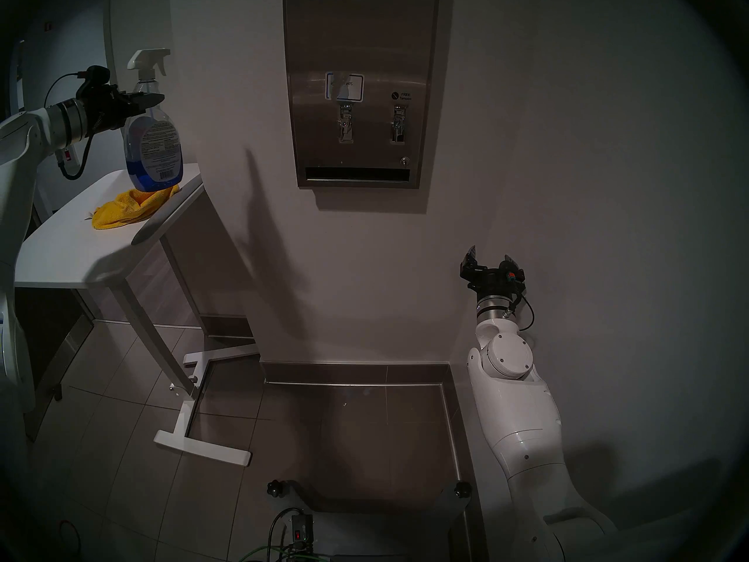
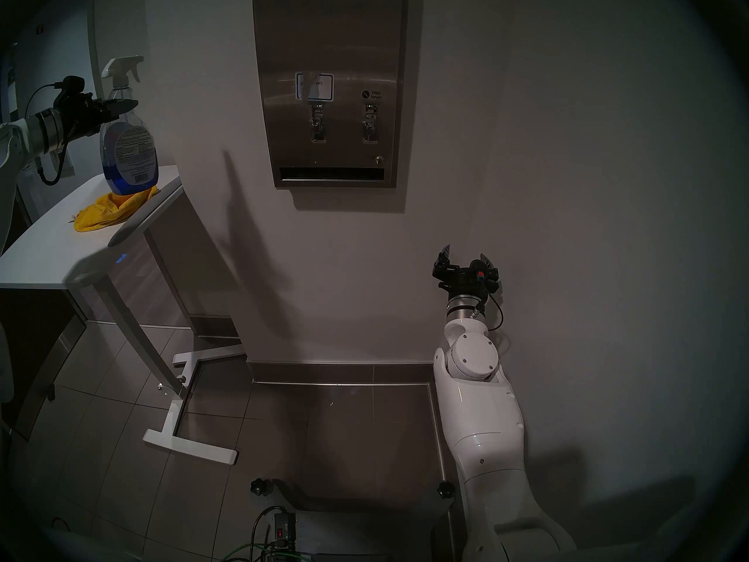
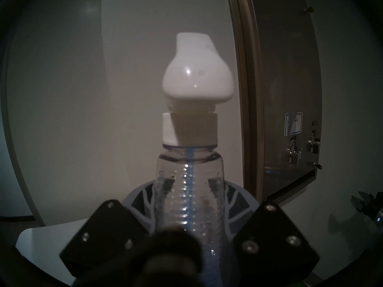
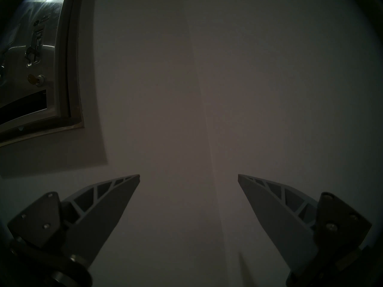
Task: Pick up the cleaner bottle and spray the cleaner onto the surface
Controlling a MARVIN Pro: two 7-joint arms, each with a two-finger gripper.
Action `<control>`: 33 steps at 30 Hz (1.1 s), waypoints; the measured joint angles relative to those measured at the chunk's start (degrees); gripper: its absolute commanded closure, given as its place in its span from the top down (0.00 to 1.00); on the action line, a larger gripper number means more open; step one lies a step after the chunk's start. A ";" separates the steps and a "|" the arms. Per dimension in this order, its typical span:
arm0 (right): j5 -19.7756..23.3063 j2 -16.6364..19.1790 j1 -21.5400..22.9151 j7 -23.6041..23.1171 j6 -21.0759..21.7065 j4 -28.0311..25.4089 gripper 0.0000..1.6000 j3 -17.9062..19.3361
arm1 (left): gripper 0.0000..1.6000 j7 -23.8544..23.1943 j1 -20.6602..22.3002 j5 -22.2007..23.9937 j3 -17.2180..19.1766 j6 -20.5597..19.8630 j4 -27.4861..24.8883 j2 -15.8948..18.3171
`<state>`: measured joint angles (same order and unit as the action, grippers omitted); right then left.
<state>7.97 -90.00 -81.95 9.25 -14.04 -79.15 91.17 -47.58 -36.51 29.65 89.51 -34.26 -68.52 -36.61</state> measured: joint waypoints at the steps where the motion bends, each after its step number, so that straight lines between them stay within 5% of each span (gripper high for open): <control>1: 0.00 0.00 0.00 0.00 0.00 0.00 1.00 0.00 | 0.00 0.43 -0.16 0.00 0.03 -0.48 -0.46 -0.14; 19: 0.00 -0.01 0.00 0.00 -0.01 -0.07 1.00 0.00 | 0.00 14.33 -4.16 0.23 1.40 -12.71 -12.89 -6.25; 33: 0.00 -0.01 0.00 0.00 -0.01 -0.08 1.00 0.00 | 0.00 20.00 -6.98 1.54 1.66 -15.94 -21.48 -12.86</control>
<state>7.97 -90.01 -81.95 9.25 -14.04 -79.23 91.17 -27.58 -43.50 31.18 91.17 -50.20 -90.00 -49.48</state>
